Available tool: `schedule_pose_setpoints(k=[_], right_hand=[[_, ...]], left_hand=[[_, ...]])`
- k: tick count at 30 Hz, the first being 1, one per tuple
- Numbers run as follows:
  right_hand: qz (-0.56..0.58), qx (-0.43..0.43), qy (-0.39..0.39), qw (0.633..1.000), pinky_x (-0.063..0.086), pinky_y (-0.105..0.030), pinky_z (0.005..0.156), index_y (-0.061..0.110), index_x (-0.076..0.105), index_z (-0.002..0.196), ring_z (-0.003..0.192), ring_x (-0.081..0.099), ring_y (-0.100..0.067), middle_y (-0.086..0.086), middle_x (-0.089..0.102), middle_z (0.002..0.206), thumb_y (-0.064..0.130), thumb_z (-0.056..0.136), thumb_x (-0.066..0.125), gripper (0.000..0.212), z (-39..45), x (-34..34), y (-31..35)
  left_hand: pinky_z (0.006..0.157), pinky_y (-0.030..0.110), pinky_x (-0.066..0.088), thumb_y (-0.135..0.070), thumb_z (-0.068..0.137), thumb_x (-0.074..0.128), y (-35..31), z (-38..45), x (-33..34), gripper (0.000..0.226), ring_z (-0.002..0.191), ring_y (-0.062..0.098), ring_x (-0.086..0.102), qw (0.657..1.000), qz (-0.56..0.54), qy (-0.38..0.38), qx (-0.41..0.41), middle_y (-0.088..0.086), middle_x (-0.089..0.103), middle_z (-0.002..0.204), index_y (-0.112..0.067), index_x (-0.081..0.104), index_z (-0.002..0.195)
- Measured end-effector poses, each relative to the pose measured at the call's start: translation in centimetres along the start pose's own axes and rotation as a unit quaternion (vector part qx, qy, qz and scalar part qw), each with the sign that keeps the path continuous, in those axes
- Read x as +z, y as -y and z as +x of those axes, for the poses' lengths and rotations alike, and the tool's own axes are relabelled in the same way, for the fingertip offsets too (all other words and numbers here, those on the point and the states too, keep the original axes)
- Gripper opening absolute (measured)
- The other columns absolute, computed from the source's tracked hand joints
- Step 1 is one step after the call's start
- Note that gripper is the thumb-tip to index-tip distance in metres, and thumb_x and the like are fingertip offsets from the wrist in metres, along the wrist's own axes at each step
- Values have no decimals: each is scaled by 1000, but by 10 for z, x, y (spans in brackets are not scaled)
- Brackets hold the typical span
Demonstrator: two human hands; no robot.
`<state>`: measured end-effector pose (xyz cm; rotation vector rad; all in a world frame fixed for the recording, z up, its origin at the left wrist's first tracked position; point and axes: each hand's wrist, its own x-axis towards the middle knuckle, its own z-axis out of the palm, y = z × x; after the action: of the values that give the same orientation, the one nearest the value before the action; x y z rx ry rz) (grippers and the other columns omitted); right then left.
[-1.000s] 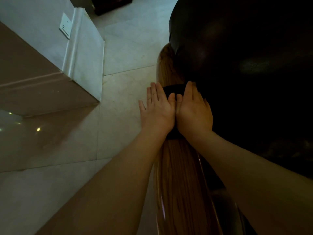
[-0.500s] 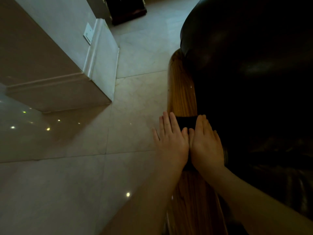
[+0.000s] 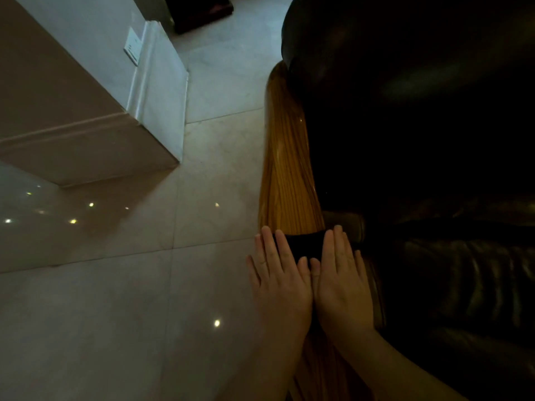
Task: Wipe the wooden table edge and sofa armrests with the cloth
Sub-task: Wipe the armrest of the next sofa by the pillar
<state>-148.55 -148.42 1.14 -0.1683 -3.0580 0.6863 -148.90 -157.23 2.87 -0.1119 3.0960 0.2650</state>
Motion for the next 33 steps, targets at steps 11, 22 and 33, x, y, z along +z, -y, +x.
schedule_pose_setpoints(k=[11, 22, 33], right_hand=[[-14, 27, 67, 997, 35, -51, 104, 4, 33, 143, 136, 35, -27, -15, 35, 149, 45, 97, 8, 67, -23, -16, 1], [-27, -117, 141, 983, 9, -41, 115, 21, 3, 150, 144, 16, -16, -2, 8, 160, 44, 92, 39, 73, 17, -40, -19], [-103, -151, 159, 970, 37, -35, 89, 19, 58, 93, 98, 53, -22, -1, 60, 99, 23, 91, 47, 12, 24, -85, -4]], left_hand=[[99, 56, 39, -39, 94, 33, 1, -27, -7, 60, 130, 38, 40, 999, 42, 11, 19, 24, 38, 144, 3, 42, 136], [94, 47, 47, -22, 91, 59, 27, -7, -36, 56, 118, 34, 55, 995, -2, 25, 99, 21, 53, 133, 1, 39, 137], [74, 27, 42, -27, 98, 41, 23, 1, -64, 22, 91, 15, 48, 991, -21, 97, 93, 2, 48, 109, -16, 54, 112]])
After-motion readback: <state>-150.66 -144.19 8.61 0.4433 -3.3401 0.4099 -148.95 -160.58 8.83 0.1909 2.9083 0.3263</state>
